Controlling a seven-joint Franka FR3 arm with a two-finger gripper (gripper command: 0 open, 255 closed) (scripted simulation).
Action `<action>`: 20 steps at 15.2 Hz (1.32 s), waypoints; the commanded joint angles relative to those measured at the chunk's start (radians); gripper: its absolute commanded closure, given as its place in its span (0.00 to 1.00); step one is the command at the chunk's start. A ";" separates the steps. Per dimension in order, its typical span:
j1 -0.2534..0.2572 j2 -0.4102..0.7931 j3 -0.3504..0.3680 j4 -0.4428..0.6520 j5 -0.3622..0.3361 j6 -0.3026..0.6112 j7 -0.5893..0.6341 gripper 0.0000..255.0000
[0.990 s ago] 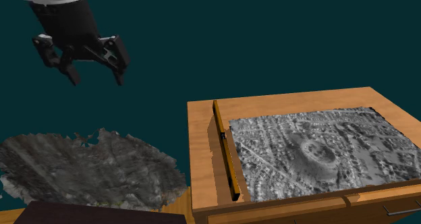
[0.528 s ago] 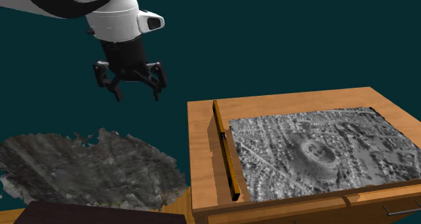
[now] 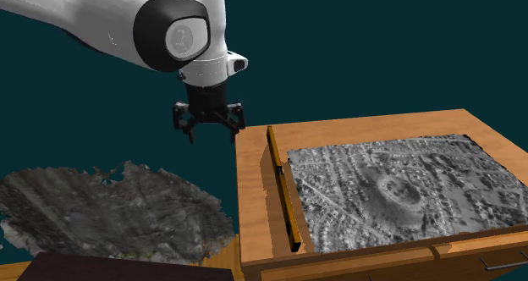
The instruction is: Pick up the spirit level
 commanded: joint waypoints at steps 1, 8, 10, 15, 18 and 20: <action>-0.001 0.086 -0.021 0.034 0.033 0.038 -0.051 0.00; -0.051 0.371 -0.044 0.183 0.170 0.114 -0.229 0.00; -0.076 0.453 -0.037 0.237 0.208 0.124 -0.273 0.00; -0.151 0.655 -0.006 0.395 0.281 0.131 -0.360 0.00; -0.198 0.775 0.015 0.507 0.309 0.124 -0.396 0.00; -0.229 0.856 0.029 0.589 0.322 0.113 -0.413 0.00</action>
